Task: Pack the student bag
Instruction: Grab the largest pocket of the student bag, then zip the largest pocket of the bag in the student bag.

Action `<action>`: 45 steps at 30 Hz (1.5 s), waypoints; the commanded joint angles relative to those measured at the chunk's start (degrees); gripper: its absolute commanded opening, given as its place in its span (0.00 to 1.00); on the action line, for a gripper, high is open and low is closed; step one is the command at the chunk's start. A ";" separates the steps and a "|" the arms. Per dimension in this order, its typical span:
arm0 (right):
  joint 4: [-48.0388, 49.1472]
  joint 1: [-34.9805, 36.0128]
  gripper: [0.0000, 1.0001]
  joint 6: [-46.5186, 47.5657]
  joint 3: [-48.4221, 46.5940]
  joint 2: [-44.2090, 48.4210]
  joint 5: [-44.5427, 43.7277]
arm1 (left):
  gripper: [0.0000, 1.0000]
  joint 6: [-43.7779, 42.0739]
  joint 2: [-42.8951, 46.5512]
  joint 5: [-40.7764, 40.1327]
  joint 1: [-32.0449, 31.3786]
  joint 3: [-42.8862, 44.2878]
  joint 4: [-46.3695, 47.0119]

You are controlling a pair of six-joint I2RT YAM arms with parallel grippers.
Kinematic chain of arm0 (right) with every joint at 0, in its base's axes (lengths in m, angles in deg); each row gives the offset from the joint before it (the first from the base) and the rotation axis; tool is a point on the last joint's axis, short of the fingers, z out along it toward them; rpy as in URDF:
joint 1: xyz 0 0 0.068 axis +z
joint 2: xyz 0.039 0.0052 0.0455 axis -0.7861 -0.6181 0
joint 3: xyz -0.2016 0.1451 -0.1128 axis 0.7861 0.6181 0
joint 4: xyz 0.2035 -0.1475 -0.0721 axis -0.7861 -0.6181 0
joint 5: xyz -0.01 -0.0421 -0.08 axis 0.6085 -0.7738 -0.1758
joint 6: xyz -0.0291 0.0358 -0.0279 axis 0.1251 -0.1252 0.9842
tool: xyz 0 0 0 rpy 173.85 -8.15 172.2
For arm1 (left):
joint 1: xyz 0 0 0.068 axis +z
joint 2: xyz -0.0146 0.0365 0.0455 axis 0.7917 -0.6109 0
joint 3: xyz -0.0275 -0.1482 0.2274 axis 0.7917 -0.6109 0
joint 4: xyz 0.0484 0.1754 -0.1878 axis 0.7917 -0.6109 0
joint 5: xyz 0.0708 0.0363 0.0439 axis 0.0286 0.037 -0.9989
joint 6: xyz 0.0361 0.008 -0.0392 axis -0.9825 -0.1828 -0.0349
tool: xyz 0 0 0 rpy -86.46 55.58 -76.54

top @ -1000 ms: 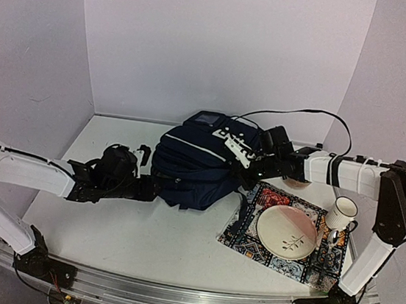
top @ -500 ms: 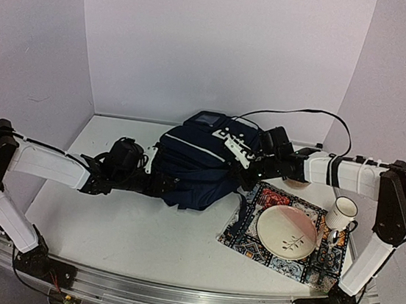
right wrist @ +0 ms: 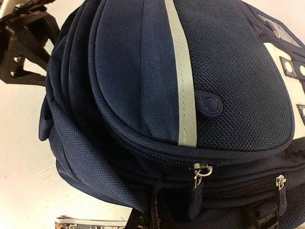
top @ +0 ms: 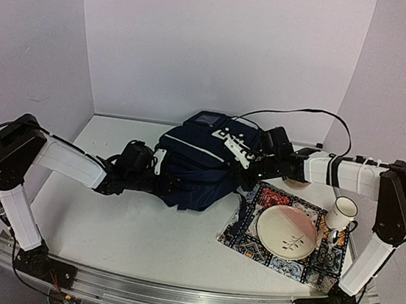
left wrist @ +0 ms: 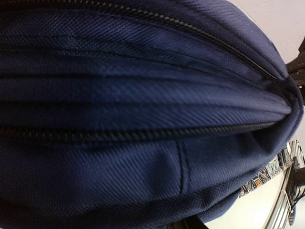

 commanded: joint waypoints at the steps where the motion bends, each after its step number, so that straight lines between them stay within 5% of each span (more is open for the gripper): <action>1: 3.22 1.15 0.00 -1.07 -1.60 1.99 5.04 | 0.19 0.75 -2.12 0.01 0.13 2.50 5.07; 5: 2.90 1.10 0.00 -0.49 -1.38 2.07 2.77 | 0.00 0.79 0.06 -0.34 0.15 0.74 5.29; 12: 2.74 0.82 0.00 1.99 -2.13 3.17 -4.74 | 0.00 0.23 10.16 -5.88 0.14 -6.02 3.60; 18: 2.64 -0.16 0.00 4.61 -4.94 2.59 -10.08 | 0.00 -3.10 16.12 -12.31 0.13 -6.07 -9.51; 28: 2.38 -0.38 0.00 8.50 -15.18 -6.08 -15.16 | 0.00 0.92 28.32 -7.09 -3.04 -11.86 -17.16; 36: 1.94 0.87 0.24 5.41 -11.63 -3.23 -0.19 | 0.00 5.40 30.10 -9.35 -4.00 -11.22 -19.68; 45: 2.12 12.05 0.51 9.04 -5.93 1.22 -0.29 | 0.00 5.26 23.61 -9.71 -8.41 -5.69 -20.57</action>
